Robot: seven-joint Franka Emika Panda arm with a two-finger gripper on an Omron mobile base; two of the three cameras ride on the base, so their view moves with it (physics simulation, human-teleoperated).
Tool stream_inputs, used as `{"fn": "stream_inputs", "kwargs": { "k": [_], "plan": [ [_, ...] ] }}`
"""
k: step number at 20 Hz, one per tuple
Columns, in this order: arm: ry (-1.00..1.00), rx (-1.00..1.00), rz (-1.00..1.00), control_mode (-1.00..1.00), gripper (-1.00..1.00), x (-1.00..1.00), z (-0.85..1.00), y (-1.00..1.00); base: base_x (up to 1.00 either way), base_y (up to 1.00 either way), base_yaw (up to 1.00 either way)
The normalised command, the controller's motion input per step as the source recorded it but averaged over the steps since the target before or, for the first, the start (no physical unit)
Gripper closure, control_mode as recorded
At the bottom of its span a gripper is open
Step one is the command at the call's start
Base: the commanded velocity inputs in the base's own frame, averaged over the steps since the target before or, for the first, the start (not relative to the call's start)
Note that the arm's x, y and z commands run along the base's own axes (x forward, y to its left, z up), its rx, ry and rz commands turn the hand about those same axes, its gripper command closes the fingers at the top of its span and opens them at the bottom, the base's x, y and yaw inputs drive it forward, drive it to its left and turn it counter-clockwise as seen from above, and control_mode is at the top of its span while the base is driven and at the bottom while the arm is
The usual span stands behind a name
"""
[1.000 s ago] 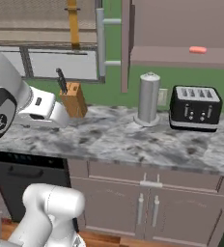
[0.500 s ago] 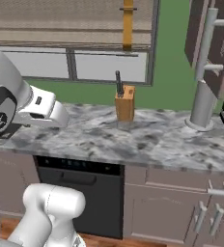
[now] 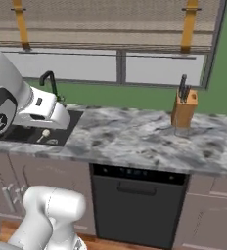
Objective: Pick up the bar soap and dish brush from the sink, and place them back in the cabinet, and close the cabinet doors.
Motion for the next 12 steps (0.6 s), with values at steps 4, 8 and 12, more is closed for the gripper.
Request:
{"fn": "stream_inputs", "kwargs": {
  "k": [4, 8, 12],
  "plan": [
    [0.0, 0.0, 0.0, 1.0, -1.0, 0.0, 0.0, 0.0, 0.02, 1.0, 0.0],
    [0.0, 0.0, 0.0, 1.0, -1.0, 0.0, 0.0, 0.0, 0.13, 1.0, 0.0],
    [0.0, 0.0, 0.0, 1.0, -1.0, 0.0, 0.0, 0.0, 0.41, 0.96, 0.0]
  ]
}}
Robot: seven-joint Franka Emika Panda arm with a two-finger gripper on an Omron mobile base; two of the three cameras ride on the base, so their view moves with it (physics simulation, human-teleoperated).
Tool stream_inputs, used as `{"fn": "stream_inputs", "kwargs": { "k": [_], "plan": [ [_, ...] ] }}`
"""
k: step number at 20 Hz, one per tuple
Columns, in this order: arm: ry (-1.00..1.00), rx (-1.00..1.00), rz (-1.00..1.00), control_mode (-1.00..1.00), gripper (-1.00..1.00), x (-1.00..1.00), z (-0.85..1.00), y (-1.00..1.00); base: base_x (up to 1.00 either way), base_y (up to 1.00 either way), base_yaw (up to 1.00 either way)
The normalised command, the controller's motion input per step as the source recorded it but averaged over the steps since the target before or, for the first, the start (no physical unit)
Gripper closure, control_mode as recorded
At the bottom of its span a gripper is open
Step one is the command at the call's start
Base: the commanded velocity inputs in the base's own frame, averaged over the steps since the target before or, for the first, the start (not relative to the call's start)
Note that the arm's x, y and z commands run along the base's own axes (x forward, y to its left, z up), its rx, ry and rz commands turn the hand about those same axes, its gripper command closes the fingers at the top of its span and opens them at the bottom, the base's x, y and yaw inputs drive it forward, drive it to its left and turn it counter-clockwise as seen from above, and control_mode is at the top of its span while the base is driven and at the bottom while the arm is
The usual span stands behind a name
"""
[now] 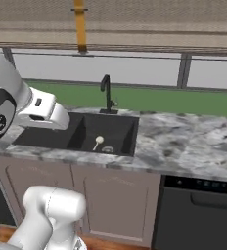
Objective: Pick up the bar soap and dish brush from the sink, and place them back in the cabinet, and close the cabinet doors.
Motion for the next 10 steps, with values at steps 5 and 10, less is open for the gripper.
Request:
{"fn": "stream_inputs", "kwargs": {
  "k": [5, 10],
  "plan": [
    [0.0, 0.0, 0.0, 1.0, -1.0, 0.0, 0.0, 0.0, 0.71, 0.4, 0.0],
    [0.0, 0.0, 0.0, 1.0, -1.0, 0.0, 0.0, 0.0, 0.7, 0.16, 0.0]
  ]
}}
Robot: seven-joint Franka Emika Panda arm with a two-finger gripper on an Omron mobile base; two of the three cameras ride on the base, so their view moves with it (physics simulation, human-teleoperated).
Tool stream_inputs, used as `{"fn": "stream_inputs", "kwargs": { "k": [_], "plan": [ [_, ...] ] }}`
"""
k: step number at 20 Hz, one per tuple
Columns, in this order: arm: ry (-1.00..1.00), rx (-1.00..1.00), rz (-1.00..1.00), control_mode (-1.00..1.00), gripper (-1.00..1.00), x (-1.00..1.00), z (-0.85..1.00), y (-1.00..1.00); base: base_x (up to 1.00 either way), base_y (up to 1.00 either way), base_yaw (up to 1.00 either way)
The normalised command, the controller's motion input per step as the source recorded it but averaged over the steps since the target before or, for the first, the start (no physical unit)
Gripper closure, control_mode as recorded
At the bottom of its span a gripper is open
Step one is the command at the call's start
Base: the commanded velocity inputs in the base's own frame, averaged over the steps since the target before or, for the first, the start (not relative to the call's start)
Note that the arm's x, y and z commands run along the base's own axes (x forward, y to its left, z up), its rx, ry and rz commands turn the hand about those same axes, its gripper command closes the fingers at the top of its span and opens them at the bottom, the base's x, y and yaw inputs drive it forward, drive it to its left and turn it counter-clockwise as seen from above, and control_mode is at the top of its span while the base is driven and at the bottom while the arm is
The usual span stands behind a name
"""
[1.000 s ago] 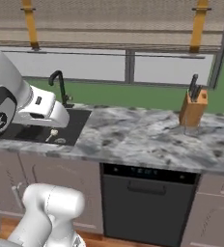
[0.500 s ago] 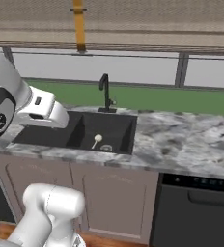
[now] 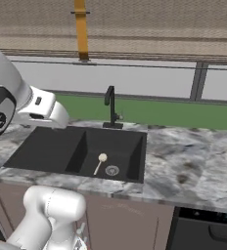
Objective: Pick up the bar soap and dish brush from the sink, and place them back in the cabinet, and close the cabinet doors.
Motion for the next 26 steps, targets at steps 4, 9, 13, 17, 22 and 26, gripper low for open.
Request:
{"fn": "stream_inputs", "kwargs": {
  "k": [4, 9, 13, 17, 22, 26],
  "plan": [
    [0.0, 0.0, 0.0, 1.0, -1.0, 0.0, 0.0, 0.0, 0.32, 0.0, 0.0],
    [0.0, 0.0, 0.0, 1.0, -1.0, 0.0, 0.0, 0.0, 0.12, 0.0, 0.0],
    [0.03, 0.0, 0.0, -1.0, -1.0, 0.24, -0.15, 0.0, 0.05, 0.0, 0.0],
    [0.07, 0.0, 0.0, -1.0, -1.0, 0.46, -0.24, 0.0, 0.0, 0.0, 0.0],
    [0.11, 0.0, 0.02, -1.0, -1.0, 0.51, -0.29, 0.0, 0.0, 0.0, 0.0],
    [0.17, 0.0, 0.01, -1.0, -1.0, 0.47, -0.33, 0.0, 0.0, 0.0, 0.0]
  ]
}}
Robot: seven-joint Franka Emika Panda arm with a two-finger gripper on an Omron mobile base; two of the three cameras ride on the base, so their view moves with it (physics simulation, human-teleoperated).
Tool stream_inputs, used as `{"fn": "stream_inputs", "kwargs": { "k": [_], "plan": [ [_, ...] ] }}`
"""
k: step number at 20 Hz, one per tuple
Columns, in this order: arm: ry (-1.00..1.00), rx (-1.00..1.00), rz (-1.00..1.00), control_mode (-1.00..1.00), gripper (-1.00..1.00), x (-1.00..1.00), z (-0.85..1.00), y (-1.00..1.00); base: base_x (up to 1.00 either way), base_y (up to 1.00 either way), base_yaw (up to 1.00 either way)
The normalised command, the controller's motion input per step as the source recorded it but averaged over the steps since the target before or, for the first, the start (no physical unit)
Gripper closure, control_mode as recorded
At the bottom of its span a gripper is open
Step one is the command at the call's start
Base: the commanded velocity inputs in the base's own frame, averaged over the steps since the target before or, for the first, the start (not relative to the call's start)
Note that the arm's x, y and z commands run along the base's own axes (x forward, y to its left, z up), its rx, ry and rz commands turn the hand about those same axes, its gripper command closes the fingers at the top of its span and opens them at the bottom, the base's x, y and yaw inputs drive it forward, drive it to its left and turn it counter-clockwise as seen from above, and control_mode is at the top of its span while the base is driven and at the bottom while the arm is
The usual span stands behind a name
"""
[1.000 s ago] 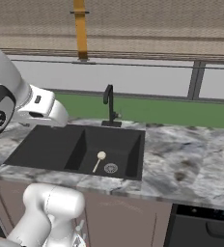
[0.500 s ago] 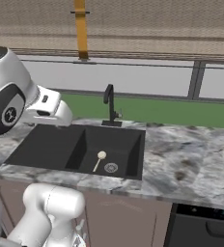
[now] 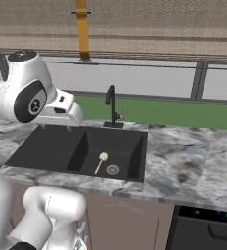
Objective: Pick up the bar soap and dish brush from the sink, and place them back in the cabinet, and close the cabinet doors.
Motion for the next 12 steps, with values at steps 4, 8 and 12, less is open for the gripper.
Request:
{"fn": "stream_inputs", "kwargs": {
  "k": [4, 8, 12],
  "plan": [
    [0.16, 0.0, 0.01, -1.0, -1.0, 0.42, -0.36, 0.0, 0.0, 0.0, 0.0],
    [0.12, 0.0, 0.0, -1.0, -1.0, 0.42, -0.37, 0.01, 0.0, 0.0, 0.0],
    [0.11, 0.0, 0.0, -1.0, -1.0, 0.31, -0.35, 0.0, 0.0, 0.0, 0.0]
  ]
}}
